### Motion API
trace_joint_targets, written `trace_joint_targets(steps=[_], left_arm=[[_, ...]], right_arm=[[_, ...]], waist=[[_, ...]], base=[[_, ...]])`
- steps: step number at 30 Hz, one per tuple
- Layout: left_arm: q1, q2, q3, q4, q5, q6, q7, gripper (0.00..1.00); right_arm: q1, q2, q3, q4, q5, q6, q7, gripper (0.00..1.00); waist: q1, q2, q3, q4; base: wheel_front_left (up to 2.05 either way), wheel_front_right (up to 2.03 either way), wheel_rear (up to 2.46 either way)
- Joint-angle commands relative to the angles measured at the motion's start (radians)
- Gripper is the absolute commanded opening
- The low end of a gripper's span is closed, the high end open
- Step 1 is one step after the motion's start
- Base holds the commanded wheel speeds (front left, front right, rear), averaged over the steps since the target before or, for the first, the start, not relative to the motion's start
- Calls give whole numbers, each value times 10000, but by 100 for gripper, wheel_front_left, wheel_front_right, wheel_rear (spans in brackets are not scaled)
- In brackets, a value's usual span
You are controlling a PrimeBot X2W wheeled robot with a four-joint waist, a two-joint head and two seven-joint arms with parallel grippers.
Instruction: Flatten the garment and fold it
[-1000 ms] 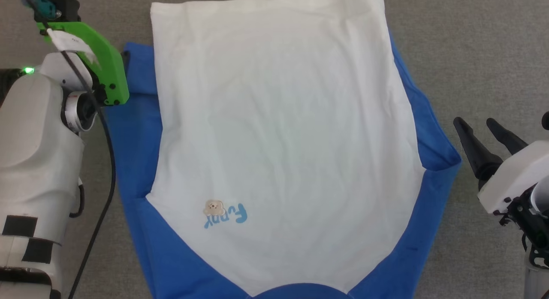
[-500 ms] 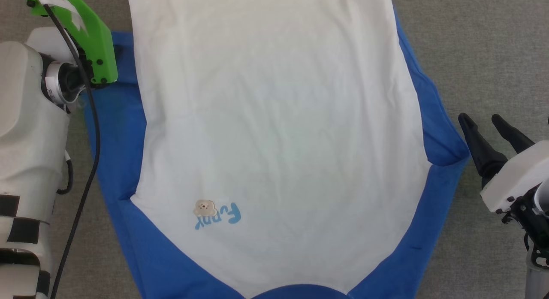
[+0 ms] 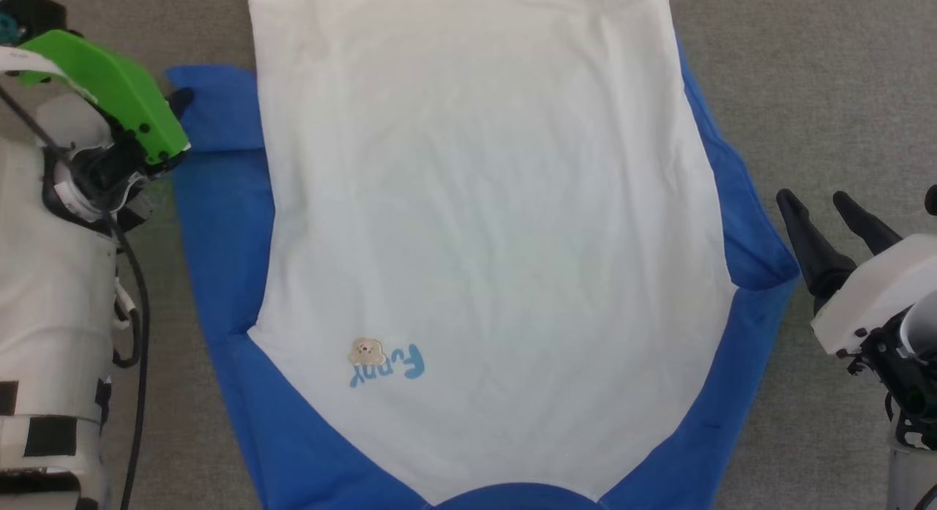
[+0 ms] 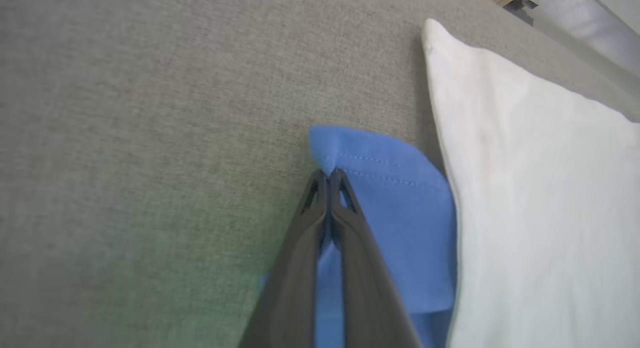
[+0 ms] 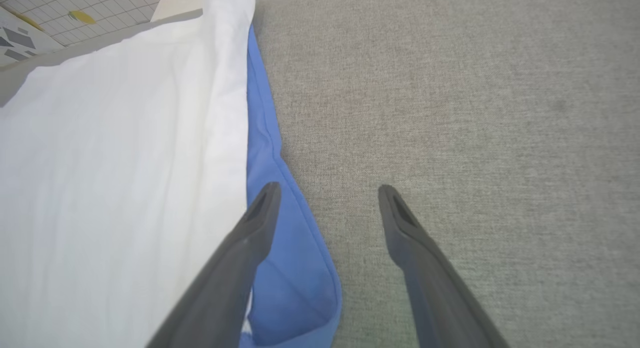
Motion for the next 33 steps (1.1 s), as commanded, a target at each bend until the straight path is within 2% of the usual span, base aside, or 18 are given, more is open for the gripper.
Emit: trace_joint_targets(steps=[1,7,12,15,19,26,33], left_arm=[[179,136,189,-216,-167,20,-193,0],[589,349,801,-1462,-566,-105,-792,0],[1012,613,784,-2629,-379,-3,-835,0],[1231,583,647,-3423,-352,-37,-775,0],[1472,143,204,-4471,-554,-230,-521,0],[2063,-739,-1202,-5774,-540,-484,52,0],[2658,-1889,-2714,-5861,-506,-829,140,0]], right_arm=[[-85,-5,9,88,-75,-15,-92,100],[83,15,-33,448,-48,-15,-254,100],[275,63,27,751,-1,-15,-384,100],[407,99,10,951,33,-15,-433,100],[625,131,-52,1098,57,-15,-471,100],[961,187,-108,1195,125,-15,-529,100],[1184,230,-167,1222,167,-15,-543,100]], waist=[[-2,68,-413,237],[-2,68,-1266,581],[-2,68,-2001,729],[-2,68,-2458,793],[-2,68,-2901,844],[-2,68,-3414,719],[-2,68,-3570,478]], base=[[0,0,0],[0,0,0],[0,0,0],[0,0,0],[0,0,0],[0,0,0],[0,0,0]])
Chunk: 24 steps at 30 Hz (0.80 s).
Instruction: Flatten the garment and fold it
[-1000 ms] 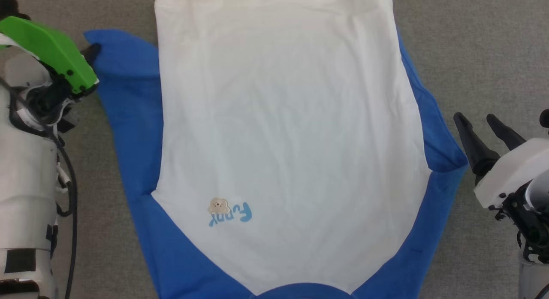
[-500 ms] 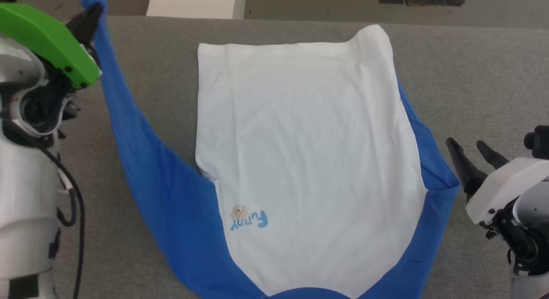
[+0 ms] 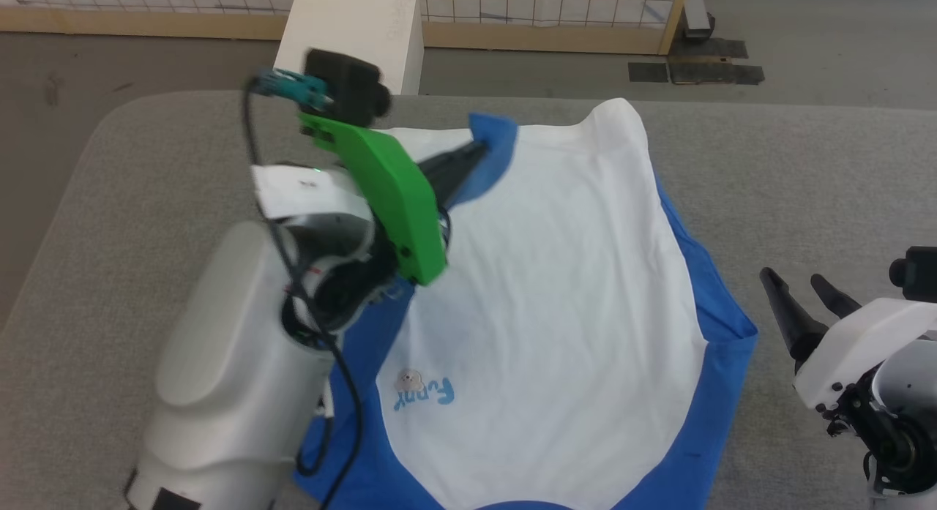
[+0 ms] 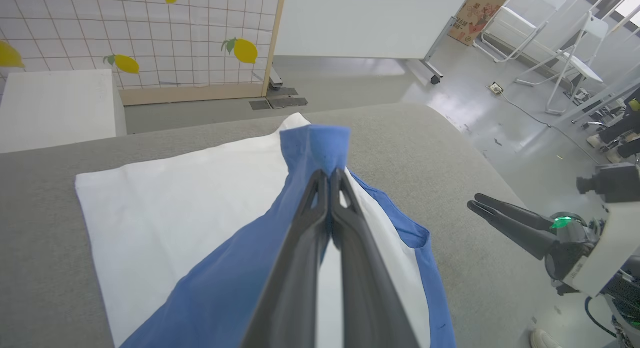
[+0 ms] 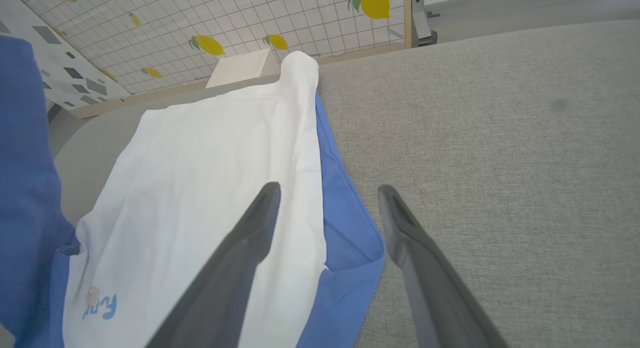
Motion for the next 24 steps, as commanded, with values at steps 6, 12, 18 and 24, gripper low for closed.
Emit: trace_joint_targets(steps=[6,12,18,24], left_arm=[[685,-840,-1519,1248,478,-421,-366,0],[1125,-1200,-2472,2348,427,-656,-592,0],[1681,-1400,-3658,2909,-159,-835,-194,0],[1751,-1433,-4274,3433,-211,-873,30,0]], right_arm=[[182,87,13,36,91,-15,-91,100],[132,122,61,51,91,-15,-143,100],[177,153,-65,91,80,-15,-241,100],[40,172,-18,143,67,-15,-302,100]], waist=[[0,68,69,-449],[0,68,372,-897],[0,68,639,-1061],[0,68,794,-1068]], base=[[0,0,0],[0,0,0],[0,0,0],[0,0,0]])
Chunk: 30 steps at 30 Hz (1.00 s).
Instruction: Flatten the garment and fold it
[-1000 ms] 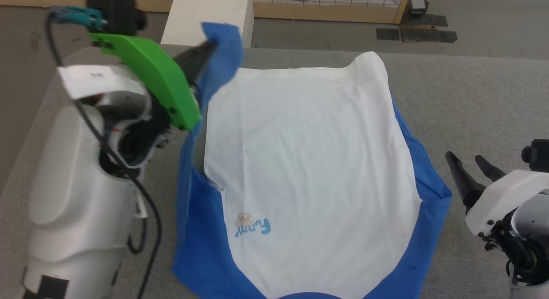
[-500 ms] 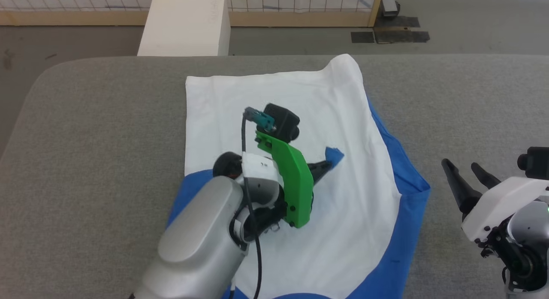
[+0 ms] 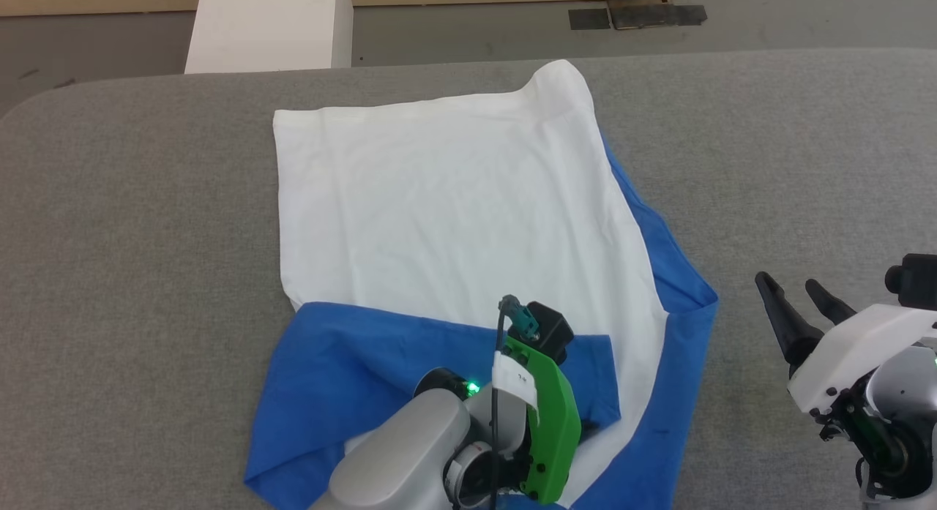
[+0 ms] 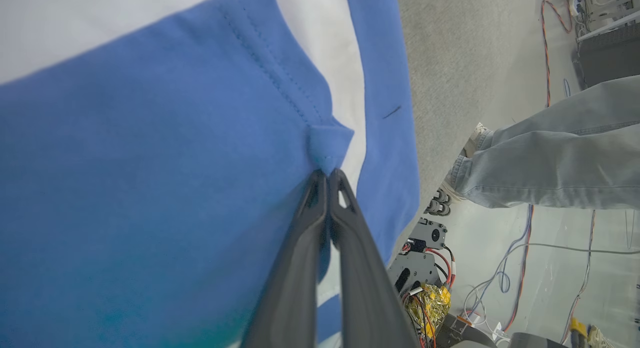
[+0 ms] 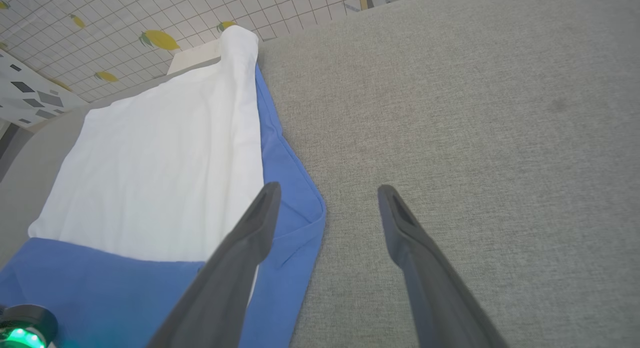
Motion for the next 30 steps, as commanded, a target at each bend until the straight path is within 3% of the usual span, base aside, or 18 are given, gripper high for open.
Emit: trace_joint_targets(steps=[1,6,7,8,9,13,18,22,30], left_arm=[[117,-37,-73,124,15,-87,39,0],[123,-45,-266,455,-125,-106,124,0],[115,-48,-254,478,-177,-108,88,27],[100,-49,-241,488,-229,-110,87,80],[69,-51,-194,470,-310,-111,75,100],[-40,-50,119,92,-795,-112,213,100],[-228,372,1034,-946,-1449,47,178,100],[-520,855,2425,-1667,-1514,478,-965,100],[-343,2059,5165,-1856,-947,975,-4393,100]], right_arm=[[-92,27,46,40,-3,-15,-90,100],[-155,36,96,126,-14,-15,-174,100],[-151,37,93,149,-9,-15,-191,100],[-146,38,91,168,-9,-15,-203,100],[-136,40,86,194,-9,-15,-218,100],[-98,43,44,290,-15,-15,-244,100],[-87,46,14,338,-38,-15,-223,100],[-172,42,-25,318,-83,-15,-176,100],[-937,-163,194,360,-90,-15,-135,100]], waist=[[1,68,50,1],[1,68,93,36],[1,68,82,52],[1,68,70,65],[1,68,43,85],[1,68,-123,180],[1,68,-369,339],[1,68,-486,511],[1,68,-222,782]], base=[[0,0,0],[0,0,0],[0,0,0],[0,0,0],[0,0,0],[0,0,0],[0,0,0],[0,0,0],[0,0,0]])
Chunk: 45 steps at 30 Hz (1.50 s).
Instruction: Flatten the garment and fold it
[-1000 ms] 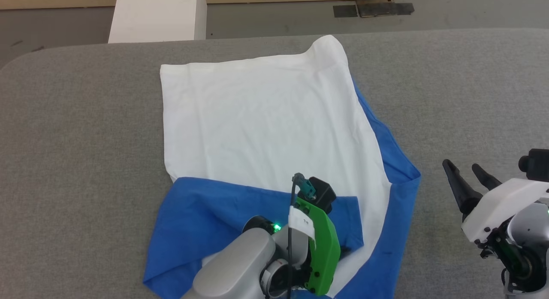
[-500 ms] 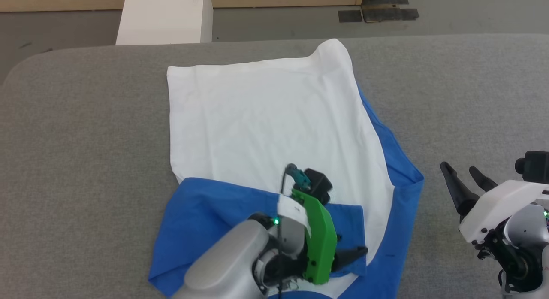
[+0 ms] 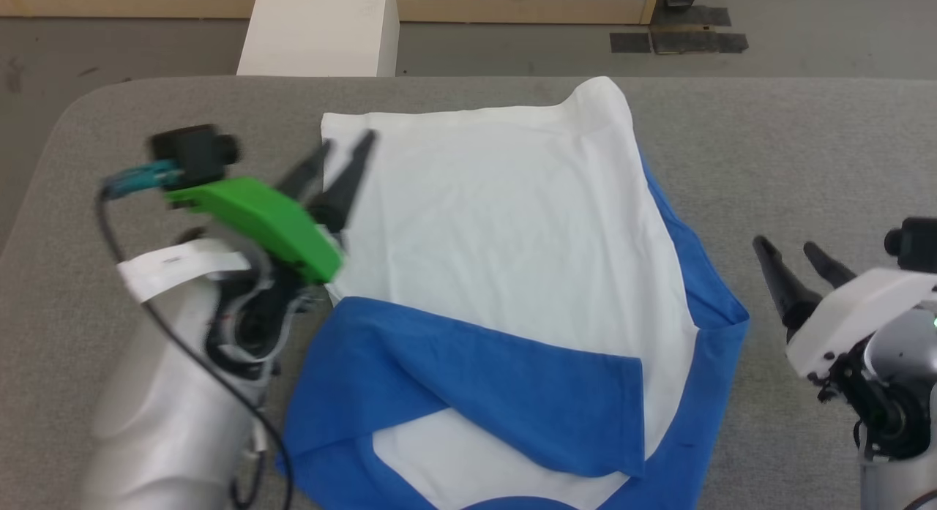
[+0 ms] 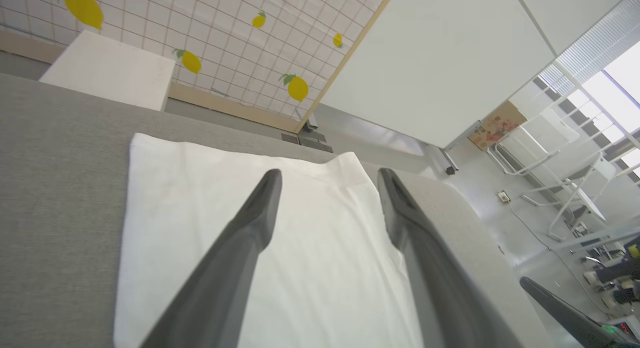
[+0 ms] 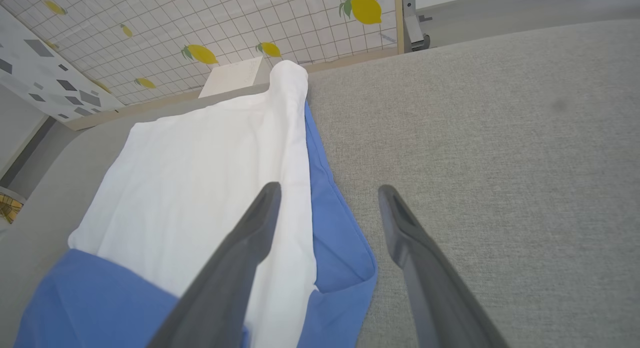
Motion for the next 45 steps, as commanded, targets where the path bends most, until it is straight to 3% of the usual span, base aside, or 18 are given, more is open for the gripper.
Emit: trace_joint_targets(steps=[1,7,14,20,28,36,43,44,45], left_arm=[[244,327,242,54,358,110,-432,100],[977,1216,1128,99,1763,637,-2840,100],[1719,1183,1495,-130,2486,1074,-4400,100],[1781,853,1719,-426,2628,1054,-4690,100],[1546,546,2034,-656,2936,867,-4778,100],[1451,280,2386,-786,3236,625,-4788,100],[1410,101,2553,-712,3435,443,-4790,100],[1409,78,2561,-677,3447,414,-4790,100],[1406,62,2564,-649,3453,393,-4790,100]], right_arm=[[-324,-88,24,51,-43,-15,34,100],[-1280,-442,80,460,-182,-15,336,100],[-2936,-1065,359,1300,-833,-15,1446,100],[-4436,-1397,797,2276,-1893,-15,2460,100],[-5437,-1642,1322,3495,-3114,-15,2770,100],[-5608,-1641,2000,4248,-3482,-15,2692,100],[-5538,-1899,2954,4646,-3110,-15,3030,100],[-5527,-1933,3031,4680,-3004,-15,3162,29],[-5532,-1966,3081,4675,-2931,-15,3227,0]], waist=[[0,67,163,115],[0,67,523,398],[0,67,1288,781],[0,67,2183,1109],[0,67,2935,1408],[0,67,3239,1441],[0,67,3305,1384],[0,67,3304,1378],[0,67,3307,1374]], base=[[0,0,0],[0,0,0],[0,0,0],[0,0,0],[0,0,0],[0,0,0],[0,0,0],[0,0,0],[0,0,0]])
